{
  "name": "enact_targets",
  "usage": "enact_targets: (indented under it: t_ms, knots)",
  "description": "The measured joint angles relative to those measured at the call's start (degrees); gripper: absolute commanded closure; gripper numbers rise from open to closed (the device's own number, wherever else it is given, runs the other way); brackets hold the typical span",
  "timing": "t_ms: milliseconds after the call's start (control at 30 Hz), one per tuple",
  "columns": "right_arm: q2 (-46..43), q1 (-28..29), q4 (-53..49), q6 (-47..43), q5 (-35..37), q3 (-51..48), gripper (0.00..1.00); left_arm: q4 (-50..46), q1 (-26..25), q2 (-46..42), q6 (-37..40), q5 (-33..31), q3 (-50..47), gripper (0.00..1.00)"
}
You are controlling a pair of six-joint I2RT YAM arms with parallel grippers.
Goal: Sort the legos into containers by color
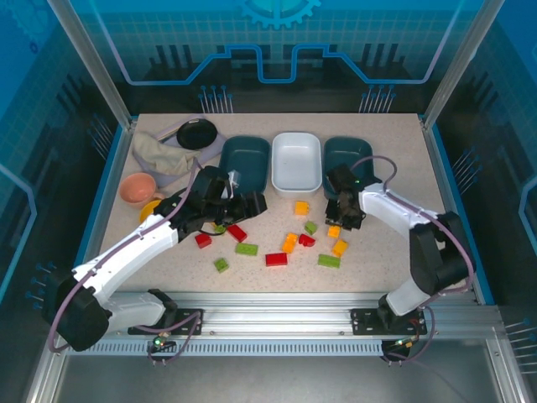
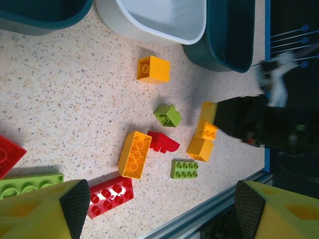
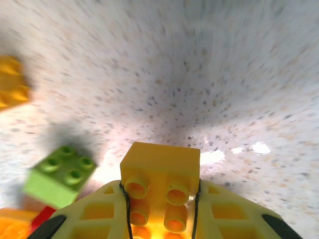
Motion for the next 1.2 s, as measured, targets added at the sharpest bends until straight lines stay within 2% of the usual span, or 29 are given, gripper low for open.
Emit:
enact_targets:
  t_ms: [100,200,433,567,700,833,933,1033,1200]
  knots:
    - [-1.9,-1.8,-1.3,-3.0,1.7,6.6,0.82,-1.4,0.0,0.4,-0.1,-1.1,2.2,0.20]
    - [1.5,-6.3,-1.2,-6.9,2.4,14.8,0.82,-2.3,0.0,2.1,-0.1,-2.6,6.3,0.20]
    - [24.2,-14.3,-1.8,-13.3,2.2,33.8,0.78,-5.2,0.4,7.4,-0.2,-5.7,13.6,0.22]
    - [35.2,-15.4,-4.4,-15.0,1.1,41.9,0.61,-9.5,2.1,8.2,-1.9,-8.3,14.0,0.23]
    - [38.9,-15.4,-7.0,-16.2,0.1,44.3,0.40,-14.8,5.7,8.2,-3.9,-10.5,13.8,0.25]
    - [36.2,-14.7,-6.8,-17.2,0.3,43.0,0.35,-19.4,13.0,7.9,-4.9,-11.2,11.5,0.27]
    - [27.6,-12.0,-3.3,-17.9,0.9,35.9,0.34,-21.8,19.8,8.4,-5.2,-11.2,9.6,0.28]
    - [15.3,-5.8,2.0,-18.9,0.4,27.4,0.32,-23.0,24.5,11.9,-6.1,-11.1,9.4,0.27]
    - [0.2,7.1,11.4,-19.3,-5.0,17.5,0.31,-23.5,28.1,20.7,-11.4,-11.0,9.4,0.28]
